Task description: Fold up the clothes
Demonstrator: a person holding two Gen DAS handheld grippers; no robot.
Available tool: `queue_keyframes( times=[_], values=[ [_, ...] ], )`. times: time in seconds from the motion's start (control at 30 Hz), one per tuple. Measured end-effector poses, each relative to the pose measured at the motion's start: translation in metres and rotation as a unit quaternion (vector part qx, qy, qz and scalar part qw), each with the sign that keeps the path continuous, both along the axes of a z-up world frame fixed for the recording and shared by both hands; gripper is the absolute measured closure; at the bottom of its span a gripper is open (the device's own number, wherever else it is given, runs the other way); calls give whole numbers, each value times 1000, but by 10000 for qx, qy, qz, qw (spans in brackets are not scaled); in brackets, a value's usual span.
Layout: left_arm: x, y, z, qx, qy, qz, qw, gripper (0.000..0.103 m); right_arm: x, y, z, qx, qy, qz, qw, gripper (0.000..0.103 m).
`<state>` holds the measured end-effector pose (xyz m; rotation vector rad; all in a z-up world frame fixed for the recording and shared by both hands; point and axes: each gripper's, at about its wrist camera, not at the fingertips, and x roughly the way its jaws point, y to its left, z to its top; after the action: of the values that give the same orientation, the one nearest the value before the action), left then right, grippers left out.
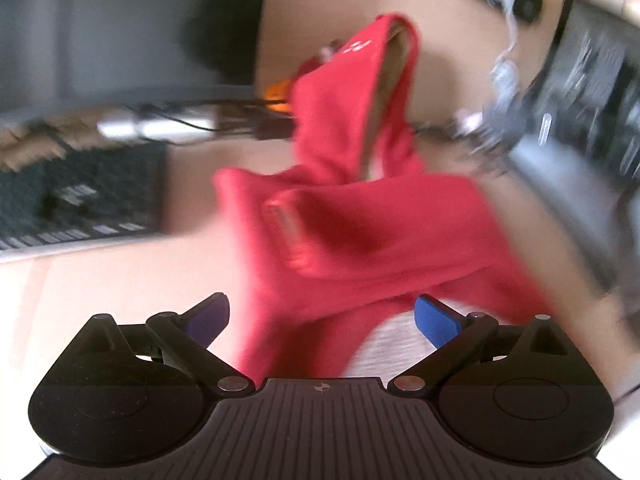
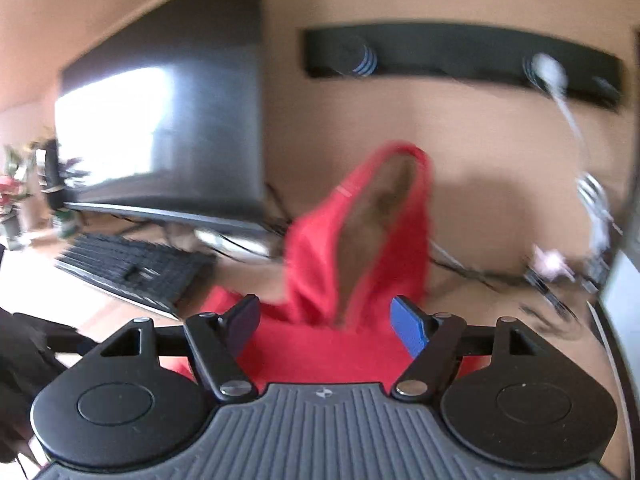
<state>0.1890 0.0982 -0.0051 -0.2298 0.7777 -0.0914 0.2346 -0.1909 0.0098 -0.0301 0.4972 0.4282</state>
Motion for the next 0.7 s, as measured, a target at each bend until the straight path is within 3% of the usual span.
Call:
queue_keyframes(
  times=[0.13,0.17,0.23,0.47,0.5,0.53,0.57,0.67,0.7],
  values=[
    [14,10,-1,-921,-60,248,9954,2,-5,-32,-20,-48,339,-487,9982,30],
    [19,10,-1,-972,-102,321,9947,2,-7,-38,-25,-12,421,-587,9974,30],
    [33,7,-2,-724,-202,447,9962,2,-8,-48,-35,39,564,-760,9955,30],
    [78,-14,-31,63,20,468,9989,4,-15,-70,-55,65,822,-1078,9907,28],
    [78,-18,-32,183,0,445,9988,7,-13,-73,-57,62,869,-1123,9898,28],
    [78,-24,-31,309,-56,375,9988,29,-12,-75,-59,59,917,-1167,9889,28],
    [78,-29,-29,435,-85,293,9986,41,-11,-78,-62,56,965,-1210,9879,28],
    [80,-34,-18,619,-200,73,9979,59,-3,-76,-60,16,920,-1184,9887,28],
    [81,-32,-13,649,-272,91,9975,71,1,-73,-57,-8,831,-1109,9904,28]
  ],
)
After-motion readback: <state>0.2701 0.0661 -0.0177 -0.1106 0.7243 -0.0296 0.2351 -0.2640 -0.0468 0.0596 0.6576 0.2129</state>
